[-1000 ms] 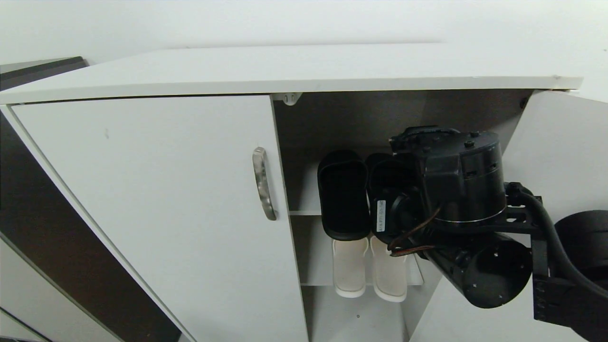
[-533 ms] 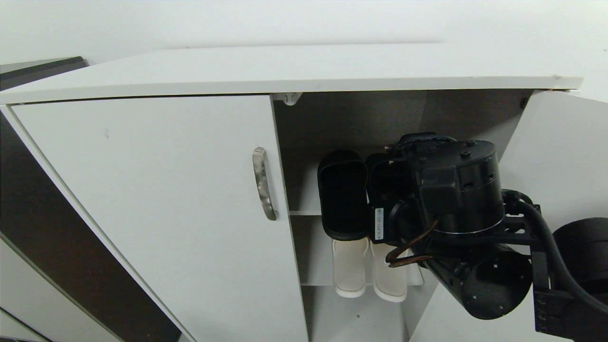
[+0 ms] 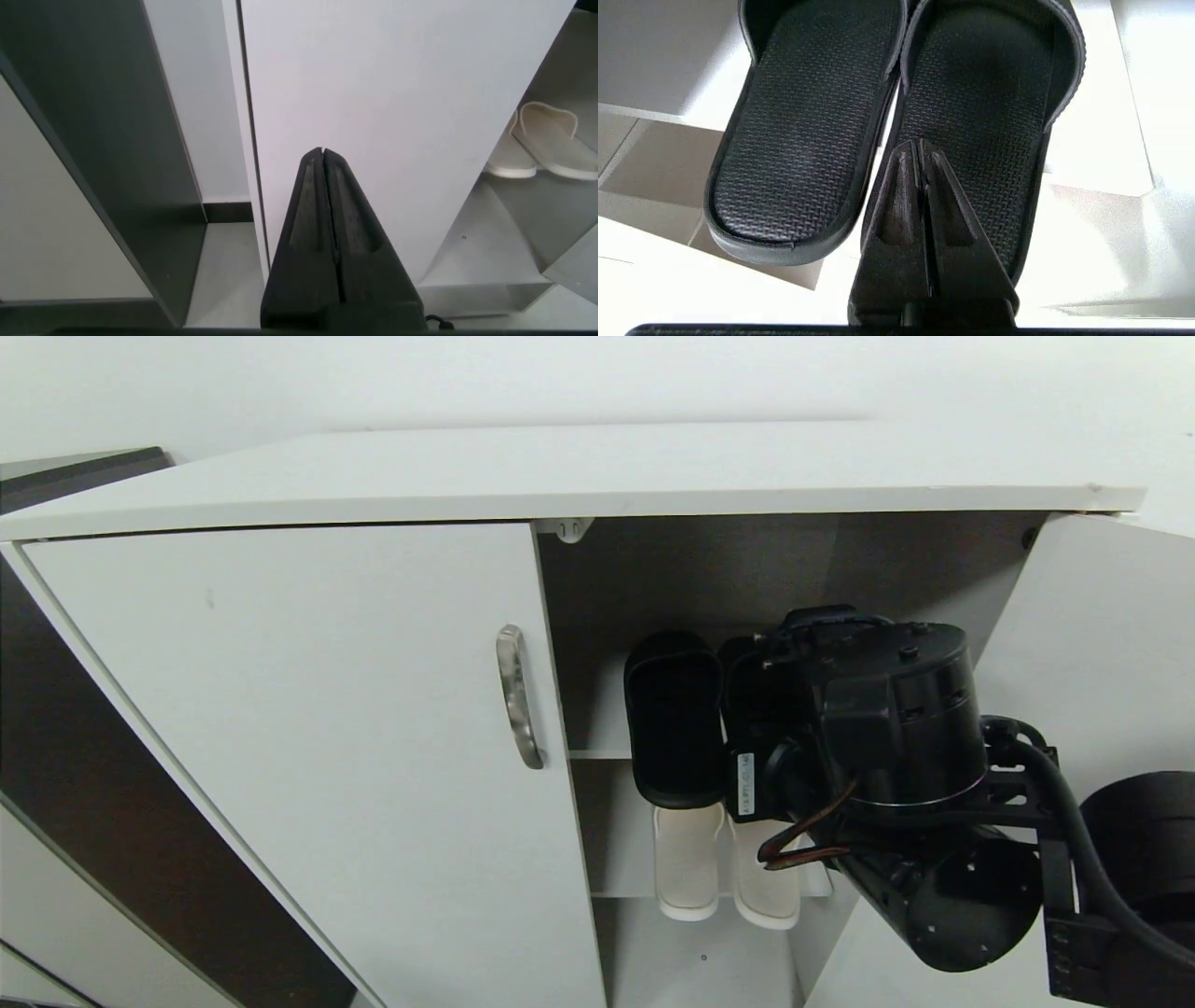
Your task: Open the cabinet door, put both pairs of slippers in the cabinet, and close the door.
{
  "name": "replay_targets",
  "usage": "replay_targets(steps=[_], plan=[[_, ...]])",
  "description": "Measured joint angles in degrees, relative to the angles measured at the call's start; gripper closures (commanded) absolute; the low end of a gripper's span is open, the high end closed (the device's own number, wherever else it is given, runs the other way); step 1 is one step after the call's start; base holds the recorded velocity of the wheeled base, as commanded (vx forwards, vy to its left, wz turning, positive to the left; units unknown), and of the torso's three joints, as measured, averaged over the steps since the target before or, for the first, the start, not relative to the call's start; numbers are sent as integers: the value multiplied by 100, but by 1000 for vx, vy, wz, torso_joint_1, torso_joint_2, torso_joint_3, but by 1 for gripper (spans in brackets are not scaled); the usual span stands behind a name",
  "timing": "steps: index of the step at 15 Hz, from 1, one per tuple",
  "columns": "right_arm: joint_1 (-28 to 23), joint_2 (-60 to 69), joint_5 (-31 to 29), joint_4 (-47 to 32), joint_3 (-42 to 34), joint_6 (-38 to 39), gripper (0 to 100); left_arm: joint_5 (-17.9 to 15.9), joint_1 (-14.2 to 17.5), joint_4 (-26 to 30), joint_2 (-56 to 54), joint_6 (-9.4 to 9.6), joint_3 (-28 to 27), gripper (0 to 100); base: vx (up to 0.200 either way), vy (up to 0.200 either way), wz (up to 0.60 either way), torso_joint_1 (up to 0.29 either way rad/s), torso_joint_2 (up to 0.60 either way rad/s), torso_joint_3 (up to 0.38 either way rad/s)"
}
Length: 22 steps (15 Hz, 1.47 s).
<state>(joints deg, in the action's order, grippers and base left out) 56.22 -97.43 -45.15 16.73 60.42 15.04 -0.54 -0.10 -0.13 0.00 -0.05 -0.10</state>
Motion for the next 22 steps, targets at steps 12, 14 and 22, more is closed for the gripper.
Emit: replay_targets(steps=[12, 14, 22], plan=[[-9, 5, -2, 268, -330, -290, 100, 0, -1, -2, 0, -2, 0, 100, -200, 0, 0, 2, 3, 3], [-11, 2, 13, 594, -485, -434, 100, 0, 0, -2, 0, -2, 0, 100, -200, 0, 0, 5, 5, 5], [-41, -4, 60, 744, -703, -574, 100, 0, 2, -2, 0, -2, 0, 100, -125, 0, 0, 0, 0, 0]])
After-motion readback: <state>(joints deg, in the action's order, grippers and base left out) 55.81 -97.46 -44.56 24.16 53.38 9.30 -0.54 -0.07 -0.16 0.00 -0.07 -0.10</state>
